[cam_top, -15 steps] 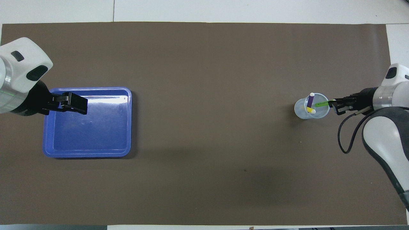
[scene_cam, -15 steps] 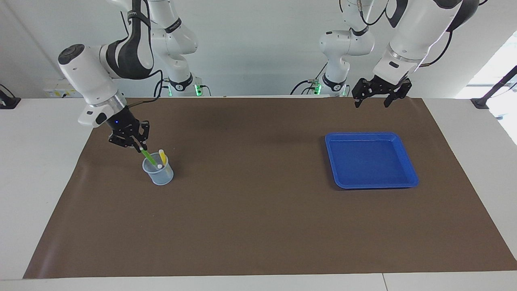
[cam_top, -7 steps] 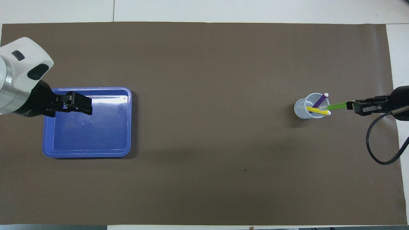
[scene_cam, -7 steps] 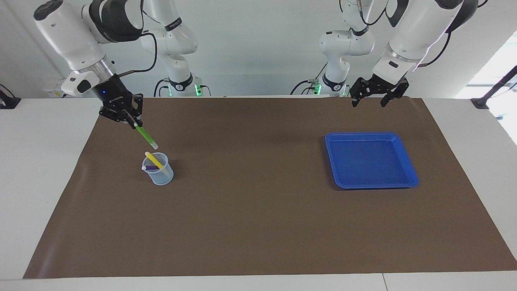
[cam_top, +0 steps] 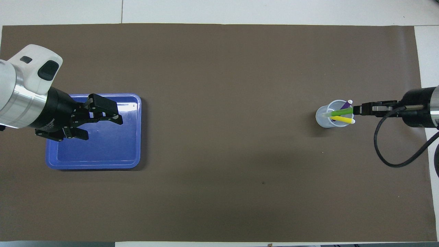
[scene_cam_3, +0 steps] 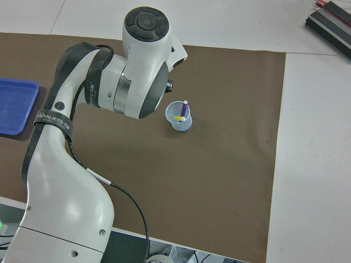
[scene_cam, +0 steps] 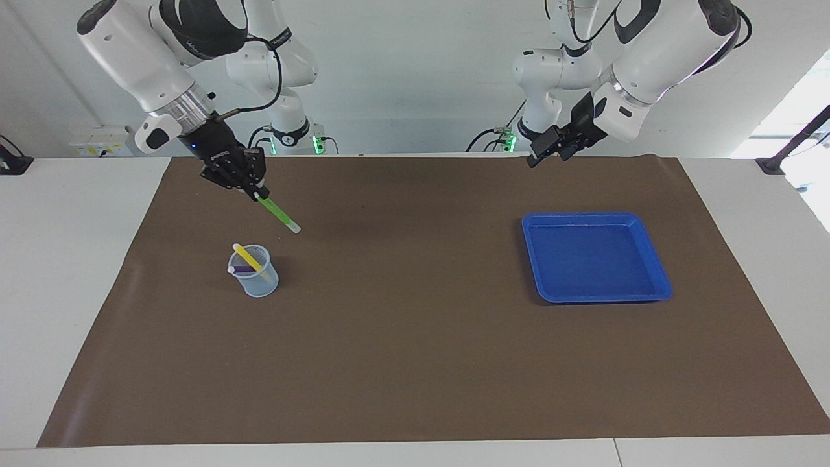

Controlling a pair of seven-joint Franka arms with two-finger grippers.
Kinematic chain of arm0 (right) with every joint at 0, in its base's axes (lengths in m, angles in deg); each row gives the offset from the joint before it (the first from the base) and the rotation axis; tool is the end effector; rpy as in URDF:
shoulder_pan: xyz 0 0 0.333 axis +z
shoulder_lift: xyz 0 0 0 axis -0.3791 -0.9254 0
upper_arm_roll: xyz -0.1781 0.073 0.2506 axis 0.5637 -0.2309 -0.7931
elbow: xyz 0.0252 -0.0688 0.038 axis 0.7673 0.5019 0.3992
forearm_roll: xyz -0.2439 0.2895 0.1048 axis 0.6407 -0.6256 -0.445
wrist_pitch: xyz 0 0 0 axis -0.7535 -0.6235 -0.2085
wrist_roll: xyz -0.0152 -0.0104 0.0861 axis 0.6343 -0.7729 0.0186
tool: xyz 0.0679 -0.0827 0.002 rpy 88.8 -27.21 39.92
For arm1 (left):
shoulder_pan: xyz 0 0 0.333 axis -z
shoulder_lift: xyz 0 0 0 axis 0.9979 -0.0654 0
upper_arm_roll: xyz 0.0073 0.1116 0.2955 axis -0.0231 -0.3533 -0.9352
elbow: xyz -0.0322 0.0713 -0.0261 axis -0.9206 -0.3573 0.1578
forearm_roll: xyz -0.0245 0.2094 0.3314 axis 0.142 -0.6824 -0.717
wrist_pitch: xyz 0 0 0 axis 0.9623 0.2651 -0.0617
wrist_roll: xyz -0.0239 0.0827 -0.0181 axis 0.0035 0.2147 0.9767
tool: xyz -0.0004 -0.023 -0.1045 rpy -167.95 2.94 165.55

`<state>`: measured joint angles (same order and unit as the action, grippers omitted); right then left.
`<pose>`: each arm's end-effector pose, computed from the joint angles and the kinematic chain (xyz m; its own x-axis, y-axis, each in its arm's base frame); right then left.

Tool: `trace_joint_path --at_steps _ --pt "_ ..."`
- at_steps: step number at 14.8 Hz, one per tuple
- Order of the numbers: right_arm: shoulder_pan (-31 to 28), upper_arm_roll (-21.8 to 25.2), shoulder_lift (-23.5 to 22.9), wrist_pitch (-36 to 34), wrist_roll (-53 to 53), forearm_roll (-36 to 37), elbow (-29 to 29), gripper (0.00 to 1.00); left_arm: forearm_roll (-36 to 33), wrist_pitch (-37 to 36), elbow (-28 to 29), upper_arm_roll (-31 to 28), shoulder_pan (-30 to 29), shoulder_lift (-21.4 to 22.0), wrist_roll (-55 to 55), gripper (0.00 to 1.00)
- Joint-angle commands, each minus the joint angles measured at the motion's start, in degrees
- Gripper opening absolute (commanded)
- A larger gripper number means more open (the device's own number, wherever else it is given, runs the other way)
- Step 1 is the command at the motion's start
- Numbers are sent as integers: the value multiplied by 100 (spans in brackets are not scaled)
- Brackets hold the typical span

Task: Right arm passes pens to left for tray arrangement
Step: 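Lift the green pen while the left gripper moves toward it, then close the left gripper on the green pen held by the right gripper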

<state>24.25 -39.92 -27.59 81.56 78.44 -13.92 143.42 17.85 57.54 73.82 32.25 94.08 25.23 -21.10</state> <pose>0.5212 0.0402 0.5672 0.9795 -0.1926 0.0587 -0.1463 -0.8814 -0.4492 0.5005 -0.1714 0.6066 0.8728 0.3646 -0.3244 0.4585 -0.8405 0.2888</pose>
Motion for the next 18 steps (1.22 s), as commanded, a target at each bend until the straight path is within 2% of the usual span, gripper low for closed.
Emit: trace_joint_path --at_steps 1,4,6,9,11,13,15,18 --pt "381 -16 -54 425 1085 -679 -69 0 769 668 744 1 9 447 924 100" --pt "979 -16 -97 1102 2316 -1075 -69 0 1359 1134 1018 36 61 570 1961 100" --pt "1191 -16 -106 1279 2722 -1479 -69 0 1579 1406 1132 36 166 640 2497 100" --pt "1525 -16 -133 1447 3363 -1990 -130 0 1695 2433 1737 45 526 1184 3543 100" --pt "1867 -16 -159 1604 4196 -2035 -183 0 1695 3207 2247 45 921 1606 4133 100" --pt "2253 -16 -177 1798 4944 -2079 -219 0 1686 3691 2415 80 1168 1730 4930 100" --pt "2448 -16 -185 1799 5437 -2079 -280 0 1668 4087 2503 325 1143 1757 5548 100" --pt "2668 -16 -194 1755 5729 -2079 -298 0 1624 4387 2880 616 1090 2125 5866 100"
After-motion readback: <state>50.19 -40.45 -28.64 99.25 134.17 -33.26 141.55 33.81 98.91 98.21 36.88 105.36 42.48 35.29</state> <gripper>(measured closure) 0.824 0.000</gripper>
